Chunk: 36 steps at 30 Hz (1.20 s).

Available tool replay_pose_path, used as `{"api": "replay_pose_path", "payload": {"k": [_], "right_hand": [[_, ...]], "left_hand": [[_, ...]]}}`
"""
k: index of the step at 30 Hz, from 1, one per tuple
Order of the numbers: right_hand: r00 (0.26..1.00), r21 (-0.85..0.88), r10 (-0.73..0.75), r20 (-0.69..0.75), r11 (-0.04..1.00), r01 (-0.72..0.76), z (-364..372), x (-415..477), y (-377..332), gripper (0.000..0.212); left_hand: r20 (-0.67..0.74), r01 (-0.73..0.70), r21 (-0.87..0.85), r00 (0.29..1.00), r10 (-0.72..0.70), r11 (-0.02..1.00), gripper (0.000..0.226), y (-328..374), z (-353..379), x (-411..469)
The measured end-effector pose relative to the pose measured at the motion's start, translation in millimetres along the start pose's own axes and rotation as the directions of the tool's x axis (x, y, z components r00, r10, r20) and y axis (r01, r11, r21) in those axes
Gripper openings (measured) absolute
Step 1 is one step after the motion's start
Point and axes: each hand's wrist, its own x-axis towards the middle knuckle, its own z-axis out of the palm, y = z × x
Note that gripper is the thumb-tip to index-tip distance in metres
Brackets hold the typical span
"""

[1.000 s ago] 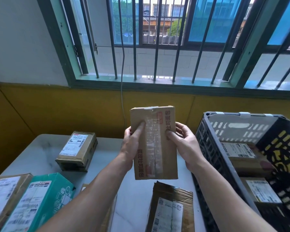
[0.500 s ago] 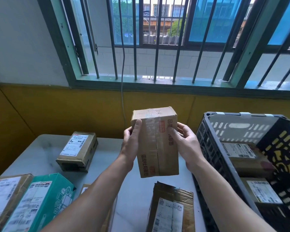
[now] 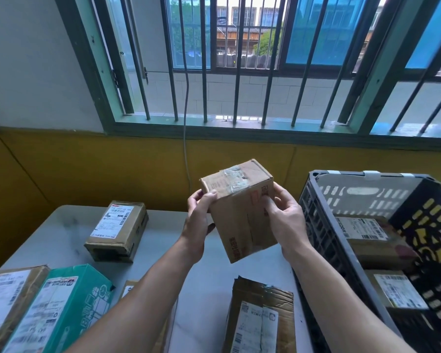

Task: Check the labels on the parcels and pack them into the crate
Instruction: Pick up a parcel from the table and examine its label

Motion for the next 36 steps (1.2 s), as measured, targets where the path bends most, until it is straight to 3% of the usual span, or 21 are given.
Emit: {"api": "replay_pose_path", "payload": {"k": [4, 8, 12, 17, 20, 27, 33, 36], "right_hand": [[0.999, 0.02, 0.028, -0.03, 0.999, -0.027, -1.6, 2.3, -0.7, 0.029], [0.999, 0.048, 0.046, 0.009, 0.998, -0.046, 0.2, 3.2, 0.4, 0.043], [0.996, 0.059, 0.052, 0.078, 0.997, -0.056, 3.2, 2.3, 1.5, 0.056], [0.995, 0.1, 0.028, 0.092, 0.994, -0.038, 6.8, 0.6, 2.8, 0.054], [0.995, 0.07, 0.013, 0.095, 0.997, -0.02, 7.6, 2.0, 3.4, 0.059], [0.991, 0.069, 0.011, 0.133, 0.997, -0.02, 8.6, 3.6, 8.1, 0.061], [0.989, 0.07, 0.002, 0.145, 0.997, -0.012, 10.5, 1.1, 12.4, 0.073], [0.985, 0.077, 0.002, 0.175, 0.997, -0.016, 7.3, 1.5, 13.3, 0.071]], "left_hand": [[-0.046, 0.013, -0.027, 0.999, -0.014, 1.0, 0.066, -1.6, -1.1, 0.3], [-0.014, -0.017, 0.004, 1.0, 0.017, 1.0, 0.068, -2.6, -0.2, -1.6], [0.03, -0.019, 0.048, 0.999, 0.018, 0.999, 0.054, -4.3, -1.1, -2.4], [-0.025, -0.01, 0.01, 1.0, 0.011, 1.0, 0.039, -13.1, 1.6, -3.5], [0.015, -0.027, 0.011, 1.0, 0.027, 1.0, 0.044, -13.3, 3.4, -7.0], [0.017, -0.013, 0.027, 1.0, 0.013, 1.0, 0.021, -10.2, 7.7, -12.7], [0.005, -0.002, 0.061, 1.0, 0.002, 0.998, 0.028, -15.0, 9.2, -11.0], [0.022, -0.035, 0.073, 0.999, 0.033, 0.997, 0.048, -14.6, 9.0, -9.9]]}}
